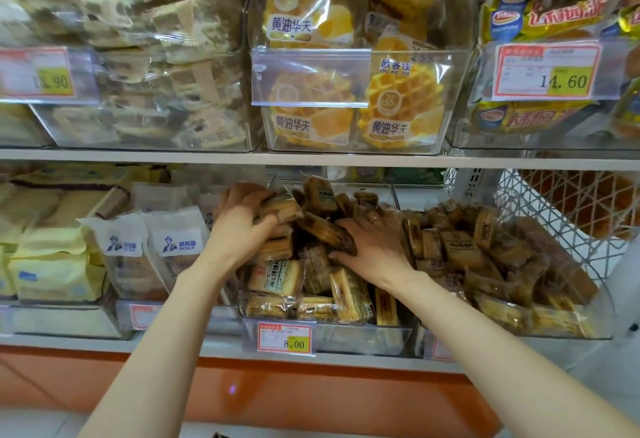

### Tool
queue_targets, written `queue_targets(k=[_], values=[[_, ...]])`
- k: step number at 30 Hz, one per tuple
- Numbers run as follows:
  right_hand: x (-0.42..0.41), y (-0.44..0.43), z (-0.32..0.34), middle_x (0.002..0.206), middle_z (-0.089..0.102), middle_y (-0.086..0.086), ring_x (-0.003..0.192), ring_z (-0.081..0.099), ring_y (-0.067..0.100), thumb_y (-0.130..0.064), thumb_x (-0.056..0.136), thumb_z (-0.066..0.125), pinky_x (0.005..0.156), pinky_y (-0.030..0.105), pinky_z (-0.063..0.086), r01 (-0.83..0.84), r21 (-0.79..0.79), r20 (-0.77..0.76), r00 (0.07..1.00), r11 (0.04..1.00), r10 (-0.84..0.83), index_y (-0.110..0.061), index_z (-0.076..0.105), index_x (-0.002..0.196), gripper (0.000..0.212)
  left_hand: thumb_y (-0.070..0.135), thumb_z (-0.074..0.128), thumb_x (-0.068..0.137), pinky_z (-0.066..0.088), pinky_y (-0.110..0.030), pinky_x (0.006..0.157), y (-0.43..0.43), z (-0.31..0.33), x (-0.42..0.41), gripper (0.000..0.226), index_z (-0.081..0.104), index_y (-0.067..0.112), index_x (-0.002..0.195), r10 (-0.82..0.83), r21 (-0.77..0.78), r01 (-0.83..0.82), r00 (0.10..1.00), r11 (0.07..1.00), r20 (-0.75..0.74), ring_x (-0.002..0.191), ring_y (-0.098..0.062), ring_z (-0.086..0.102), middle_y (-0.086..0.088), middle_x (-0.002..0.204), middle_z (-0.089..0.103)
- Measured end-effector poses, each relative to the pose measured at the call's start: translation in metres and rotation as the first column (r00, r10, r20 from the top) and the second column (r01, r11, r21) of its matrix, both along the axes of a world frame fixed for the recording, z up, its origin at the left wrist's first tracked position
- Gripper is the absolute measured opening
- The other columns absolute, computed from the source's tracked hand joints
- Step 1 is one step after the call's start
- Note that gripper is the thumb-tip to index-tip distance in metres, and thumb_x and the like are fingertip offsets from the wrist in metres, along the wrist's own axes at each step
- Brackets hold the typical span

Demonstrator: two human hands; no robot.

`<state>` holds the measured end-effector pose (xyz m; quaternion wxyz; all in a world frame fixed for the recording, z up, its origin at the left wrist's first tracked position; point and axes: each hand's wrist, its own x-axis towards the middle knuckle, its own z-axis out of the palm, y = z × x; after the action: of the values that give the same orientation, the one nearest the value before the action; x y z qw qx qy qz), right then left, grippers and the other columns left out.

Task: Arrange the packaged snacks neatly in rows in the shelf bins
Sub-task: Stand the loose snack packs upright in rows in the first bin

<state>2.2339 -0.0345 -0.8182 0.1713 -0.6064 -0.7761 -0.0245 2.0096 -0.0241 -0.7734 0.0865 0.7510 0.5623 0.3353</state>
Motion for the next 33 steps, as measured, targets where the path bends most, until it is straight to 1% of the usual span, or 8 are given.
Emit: queue_targets(k=[6,11,15,18,22,26,30,33], values=[[-0.01,0.007,0.001,0.129,0.054,-0.001,0.126,0.041,0.022,-0.041,0.09,0.052,0.105,0.036,0.024,0.012,0.049,-0.074,0.997,0.999,-0.009,-0.025,0.05,0.127,0.041,0.017,0.035,0.075,0.039,-0.047,0.095,-0.005,-0.008,0.002,0.051,0.056,0.012,0.12,0.062,0.229,-0.034,0.991,0.973,-0.115,0.116,-0.034,0.047,-0.012,0.124,0.056],[0.003,-0.003,0.007,0.119,0.059,0.003,0.108,0.055,0.019,-0.029,0.086,0.063,0.088,0.027,0.043,-0.038,0.144,-0.391,0.916,0.989,0.092,-0.016,0.055,0.122,0.039,0.03,0.039,0.076,0.034,-0.046,0.099,-0.012,-0.007,0.022,0.047,0.056,0.009,0.116,0.028,0.423,0.032,0.99,0.906,-0.135,0.112,-0.025,0.047,-0.01,0.117,0.06],[0.004,-0.013,0.011,0.118,0.058,0.002,0.11,0.055,0.013,-0.014,0.083,0.067,0.095,0.021,0.042,-0.172,0.101,-0.516,0.833,0.98,0.199,-0.015,0.058,0.121,0.039,0.045,0.049,0.075,0.013,-0.05,0.111,-0.011,-0.017,0.036,0.057,0.05,0.017,0.125,-0.106,0.386,0.26,0.92,0.885,-0.378,0.124,-0.021,0.039,-0.004,0.125,0.057],[0.005,-0.022,0.016,0.115,0.062,-0.002,0.108,0.057,0.007,-0.007,0.081,0.069,0.096,0.015,0.042,-0.32,0.002,-0.549,0.792,0.947,0.268,-0.016,0.061,0.115,0.036,0.039,0.07,0.065,0.018,-0.062,0.106,-0.01,-0.028,0.044,0.047,0.064,0.018,0.108,-0.082,0.355,0.312,0.841,0.881,-0.535,0.112,-0.026,0.055,-0.001,0.104,0.068],[0.03,-0.021,0.033,0.119,0.062,-0.005,0.113,0.053,0.009,-0.014,0.085,0.064,0.098,0.021,0.039,-0.149,0.015,-0.494,0.858,0.989,0.137,-0.021,0.062,0.113,0.029,0.025,0.078,0.06,0.02,-0.061,0.104,-0.013,-0.026,0.048,0.031,0.07,0.017,0.088,-0.004,0.382,0.233,0.858,0.894,-0.513,0.097,-0.028,0.061,0.0,0.085,0.07],[0.069,-0.006,0.032,0.142,0.044,0.0,0.132,0.037,0.019,-0.025,0.089,0.061,0.105,0.032,0.032,0.147,-0.072,-0.287,0.944,0.987,-0.161,-0.025,0.044,0.136,0.05,0.021,0.076,0.055,0.024,-0.064,0.102,-0.014,-0.029,0.049,0.047,0.069,0.018,0.101,0.049,0.384,0.21,0.825,0.899,-0.564,0.096,-0.029,0.061,-0.002,0.086,0.068],[0.078,0.005,0.019,0.155,0.023,0.003,0.142,0.021,0.024,-0.043,0.086,0.061,0.114,0.043,0.022,0.153,-0.262,-0.144,0.97,0.953,-0.195,-0.026,0.021,0.148,0.075,0.021,0.078,0.055,0.028,-0.065,0.1,-0.012,-0.031,0.052,0.041,0.071,0.016,0.095,0.09,0.401,0.178,0.82,0.899,-0.565,0.095,-0.031,0.06,-0.003,0.087,0.068],[0.072,0.01,0.018,0.153,0.027,0.002,0.138,0.029,0.024,-0.041,0.081,0.068,0.11,0.04,0.029,0.186,-0.256,-0.12,0.968,0.949,-0.222,-0.028,0.024,0.146,0.08,0.013,0.072,0.054,0.026,-0.063,0.101,-0.011,-0.035,0.056,0.037,0.071,0.013,0.091,0.157,0.444,0.114,0.834,0.889,-0.528,0.096,-0.033,0.059,-0.006,0.087,0.068]])
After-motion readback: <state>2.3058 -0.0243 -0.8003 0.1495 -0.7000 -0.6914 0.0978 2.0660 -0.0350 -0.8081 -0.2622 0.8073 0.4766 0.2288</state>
